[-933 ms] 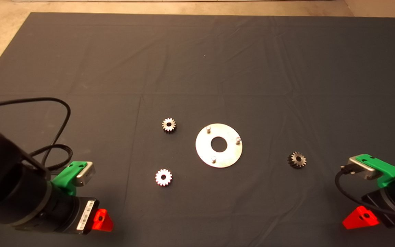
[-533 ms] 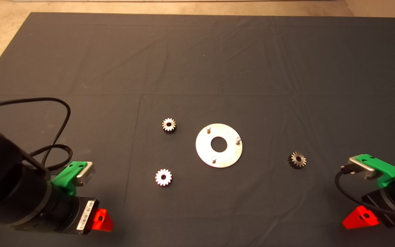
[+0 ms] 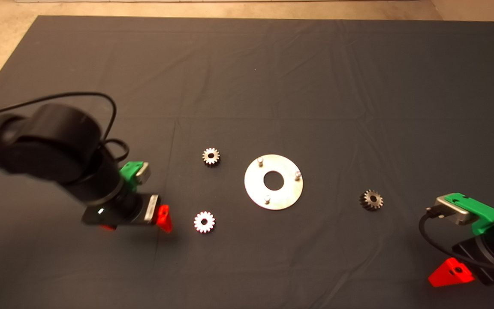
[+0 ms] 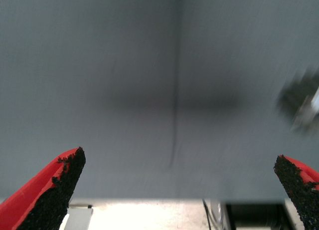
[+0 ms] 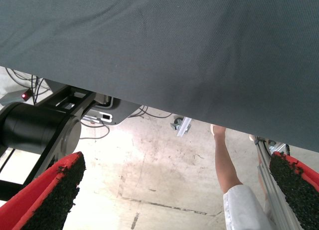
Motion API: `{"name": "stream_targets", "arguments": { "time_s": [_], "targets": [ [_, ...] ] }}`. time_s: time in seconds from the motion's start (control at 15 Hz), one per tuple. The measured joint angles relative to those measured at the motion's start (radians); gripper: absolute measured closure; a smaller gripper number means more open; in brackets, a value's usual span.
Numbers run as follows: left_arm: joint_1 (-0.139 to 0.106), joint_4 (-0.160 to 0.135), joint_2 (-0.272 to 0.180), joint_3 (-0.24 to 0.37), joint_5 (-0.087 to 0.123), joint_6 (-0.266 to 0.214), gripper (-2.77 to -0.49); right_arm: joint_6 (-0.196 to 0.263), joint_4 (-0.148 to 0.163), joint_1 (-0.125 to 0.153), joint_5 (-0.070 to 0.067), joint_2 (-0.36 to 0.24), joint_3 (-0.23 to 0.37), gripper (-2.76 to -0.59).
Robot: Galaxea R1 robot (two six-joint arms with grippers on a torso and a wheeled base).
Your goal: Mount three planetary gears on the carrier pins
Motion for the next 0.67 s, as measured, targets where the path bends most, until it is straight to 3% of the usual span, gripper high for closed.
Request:
{"name": "stream_targets", "arguments": {
  "time_s": [0.2, 0.33, 0.67],
  "targets": [
    [0.0, 0.017, 0.108, -0.135, -0.004, 0.042, -2.75, 0.0, 0.0, 0.0, 0.0, 0.0, 0.0, -2.75],
    [0.0, 0.025, 0.139, -0.173, -0.005, 0.064, -2.75, 0.0, 0.001, 0.0, -0.001, 0.0, 0.0, -2.75],
    [-0.003, 0.035, 0.224, -0.347, -0.004, 0.165, -2.75, 0.0, 0.001, 0.0, -0.001, 0.0, 0.0, -2.75]
  ]
}}
